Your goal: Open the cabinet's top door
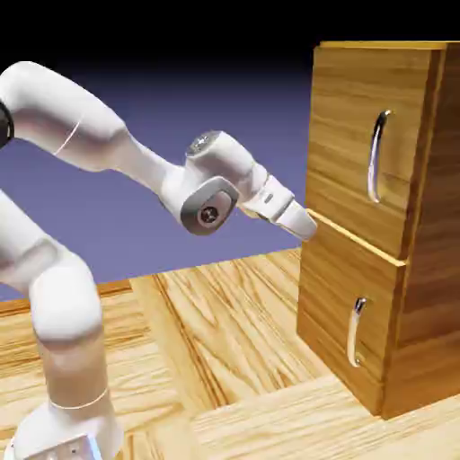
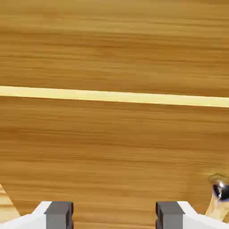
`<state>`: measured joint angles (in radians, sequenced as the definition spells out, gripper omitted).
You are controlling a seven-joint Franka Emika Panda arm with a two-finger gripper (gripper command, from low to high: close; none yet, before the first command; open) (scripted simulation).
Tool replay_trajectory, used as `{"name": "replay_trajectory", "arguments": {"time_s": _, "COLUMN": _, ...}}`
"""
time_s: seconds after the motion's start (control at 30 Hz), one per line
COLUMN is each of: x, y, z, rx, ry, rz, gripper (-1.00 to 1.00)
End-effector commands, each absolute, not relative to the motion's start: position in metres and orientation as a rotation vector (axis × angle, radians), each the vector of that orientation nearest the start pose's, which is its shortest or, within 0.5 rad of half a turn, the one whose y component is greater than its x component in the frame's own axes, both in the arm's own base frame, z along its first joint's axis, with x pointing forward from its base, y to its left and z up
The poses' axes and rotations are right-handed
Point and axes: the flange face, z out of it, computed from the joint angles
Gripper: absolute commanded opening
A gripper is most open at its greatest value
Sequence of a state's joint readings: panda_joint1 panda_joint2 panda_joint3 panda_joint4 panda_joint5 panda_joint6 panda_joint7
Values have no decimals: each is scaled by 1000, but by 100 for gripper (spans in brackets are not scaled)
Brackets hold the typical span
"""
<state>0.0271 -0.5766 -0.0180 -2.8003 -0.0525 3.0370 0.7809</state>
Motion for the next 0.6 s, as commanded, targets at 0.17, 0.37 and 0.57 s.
{"name": "replay_trajectory", "arguments": {"time_s": 0.17, "x": 391, "y": 19, "z": 500, "rx": -2423, "ry": 883, "rz": -1155, "gripper": 0}}
{"name": "replay_trajectory", "arguments": {"time_s": 0.37, "x": 388, "y": 26, "z": 529, "rx": -2363, "ry": 837, "rz": -1248, "gripper": 0}}
{"name": "replay_trajectory", "arguments": {"time_s": 0.57, "x": 382, "y": 28, "z": 554, "rx": -2295, "ry": 797, "rz": -1335, "gripper": 0}}
